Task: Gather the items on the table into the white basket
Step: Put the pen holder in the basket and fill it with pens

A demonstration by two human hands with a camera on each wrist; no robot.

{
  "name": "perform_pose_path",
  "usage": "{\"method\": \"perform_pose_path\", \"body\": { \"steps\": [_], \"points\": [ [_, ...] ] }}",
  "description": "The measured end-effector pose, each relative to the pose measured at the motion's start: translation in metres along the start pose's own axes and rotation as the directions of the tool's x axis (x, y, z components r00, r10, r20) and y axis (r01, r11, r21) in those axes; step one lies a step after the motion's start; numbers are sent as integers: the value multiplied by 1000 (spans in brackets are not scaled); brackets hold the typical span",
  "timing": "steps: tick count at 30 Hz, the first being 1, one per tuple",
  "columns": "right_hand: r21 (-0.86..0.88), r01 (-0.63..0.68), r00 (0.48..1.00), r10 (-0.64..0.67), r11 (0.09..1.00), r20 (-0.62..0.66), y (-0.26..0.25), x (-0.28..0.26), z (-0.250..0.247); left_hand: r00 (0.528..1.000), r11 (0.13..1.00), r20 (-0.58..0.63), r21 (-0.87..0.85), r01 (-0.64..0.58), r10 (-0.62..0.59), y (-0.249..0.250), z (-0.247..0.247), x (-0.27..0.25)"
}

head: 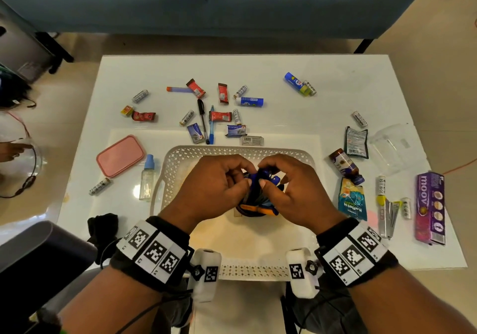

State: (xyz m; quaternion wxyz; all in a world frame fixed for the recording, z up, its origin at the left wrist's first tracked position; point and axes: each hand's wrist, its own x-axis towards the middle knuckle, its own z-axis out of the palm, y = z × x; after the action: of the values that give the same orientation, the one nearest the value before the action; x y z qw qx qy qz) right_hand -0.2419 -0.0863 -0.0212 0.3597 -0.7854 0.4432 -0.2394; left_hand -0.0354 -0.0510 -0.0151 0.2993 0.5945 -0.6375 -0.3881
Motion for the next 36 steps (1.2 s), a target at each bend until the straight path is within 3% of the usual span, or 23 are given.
{"method": "perform_pose_path", "body": {
  "steps": [3, 6, 8, 10, 12, 15, 18, 21, 23, 26, 31, 36],
  "points": [
    [24, -17, 999, 18, 1000, -49, 0, 2, -1, 989, 998, -139, -22, 53, -55, -3, -10, 2],
    [56, -23, 996, 28, 998, -80, -2, 7, -5, 937, 979, -288, -9, 202, -196, -4, -20, 2],
    [65, -32, 991, 40, 997, -127, -1, 9, -11, 919, 952, -299, 90, 294, -255, -3, -29, 11],
    [79, -40, 984, 53, 996, -171, 4, 10, -16, 936, 902, -215, 276, 332, -279, -2, -41, 32],
    [108, -68, 981, 87, 992, -176, 9, 9, -20, 943, 822, -118, 463, 330, -312, -4, -53, 62],
    [160, -93, 979, 120, 983, -166, 13, 2, -28, 905, 560, -24, 778, 284, -426, -18, -61, 106],
    [209, -122, 975, 157, 970, -159, 16, -4, -35, 869, 398, -9, 886, 236, -495, -31, -64, 131],
    [221, -137, 965, 180, 966, -190, 18, -5, -39, 814, 409, -20, 857, 313, -581, -40, -69, 148],
    [243, -137, 958, 191, 960, -216, 18, -3, -41, 811, 435, -25, 834, 339, -584, -47, -67, 159],
    [286, -135, 953, 203, 949, -223, 17, 1, -39, 802, 423, -24, 840, 340, -597, -51, -61, 169],
    [290, -159, 961, 215, 944, -173, 15, 3, -35, 747, 392, -38, 833, 391, -663, -55, -56, 178],
    [296, -160, 949, 229, 942, -215, 15, 2, -34, 737, 391, -43, 826, 406, -675, -53, -53, 182]
  ]
}}
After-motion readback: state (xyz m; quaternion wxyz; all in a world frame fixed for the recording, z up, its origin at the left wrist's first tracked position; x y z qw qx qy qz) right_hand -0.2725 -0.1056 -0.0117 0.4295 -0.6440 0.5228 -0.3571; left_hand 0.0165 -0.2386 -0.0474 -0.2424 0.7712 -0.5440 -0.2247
